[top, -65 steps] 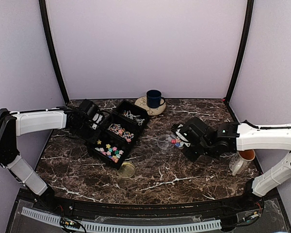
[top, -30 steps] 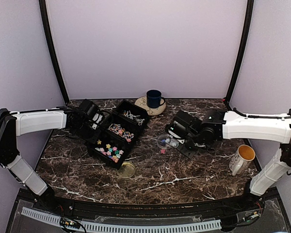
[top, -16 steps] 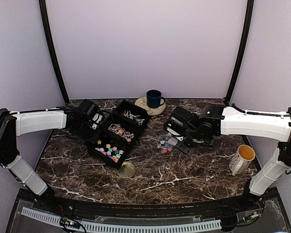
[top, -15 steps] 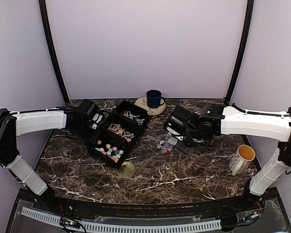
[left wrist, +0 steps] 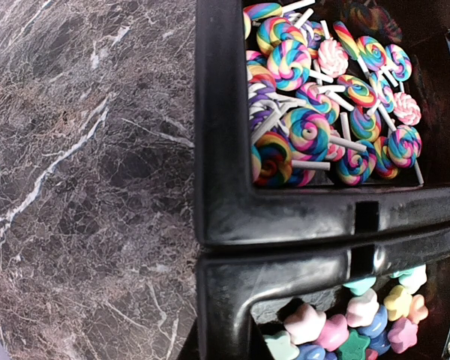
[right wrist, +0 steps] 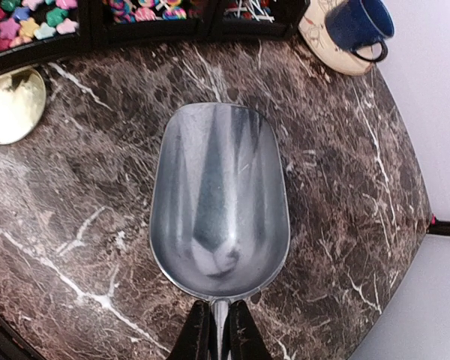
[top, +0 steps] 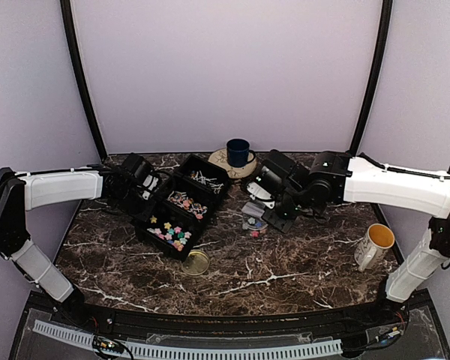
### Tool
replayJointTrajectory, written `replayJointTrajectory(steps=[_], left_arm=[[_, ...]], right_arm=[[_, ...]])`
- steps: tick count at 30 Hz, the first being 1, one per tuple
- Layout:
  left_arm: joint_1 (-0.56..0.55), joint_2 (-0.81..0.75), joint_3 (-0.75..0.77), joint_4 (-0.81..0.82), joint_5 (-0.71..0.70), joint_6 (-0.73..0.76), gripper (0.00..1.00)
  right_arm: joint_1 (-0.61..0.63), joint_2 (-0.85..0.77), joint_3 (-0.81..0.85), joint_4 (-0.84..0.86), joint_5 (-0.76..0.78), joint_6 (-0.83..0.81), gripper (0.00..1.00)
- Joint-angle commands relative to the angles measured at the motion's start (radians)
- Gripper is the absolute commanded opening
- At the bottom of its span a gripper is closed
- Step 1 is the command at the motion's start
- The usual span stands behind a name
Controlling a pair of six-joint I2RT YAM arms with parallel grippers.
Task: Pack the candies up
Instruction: Place the fake candies in the packing box.
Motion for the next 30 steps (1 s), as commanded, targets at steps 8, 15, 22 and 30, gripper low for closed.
replayJointTrajectory(steps=[8,15,22,30], left_arm=[[0.006,-0.069,0.017,0.109,0.049,-0.026,0.0],[0.007,-0.081,0.014,0.115,0.043,-0.03,0.0],[0.006,-0.102,-0.012,0.164,0.166,-0.038,0.0],[0.065,-0.13,-0.031,0.218,0.342,-0.083,0.0]], right_arm=[[0.103,0.157,0.188,0.115,-0.105,-0.159,0.0],[0.157,0.297,0.35,0.051,-0.144,-0.201,0.0],[0.178,0.342,0.427,0.039,-0.125,-0.199,0.0],[0.176,0.078,0.21,0.373,-0.009,-0.144,0.0]])
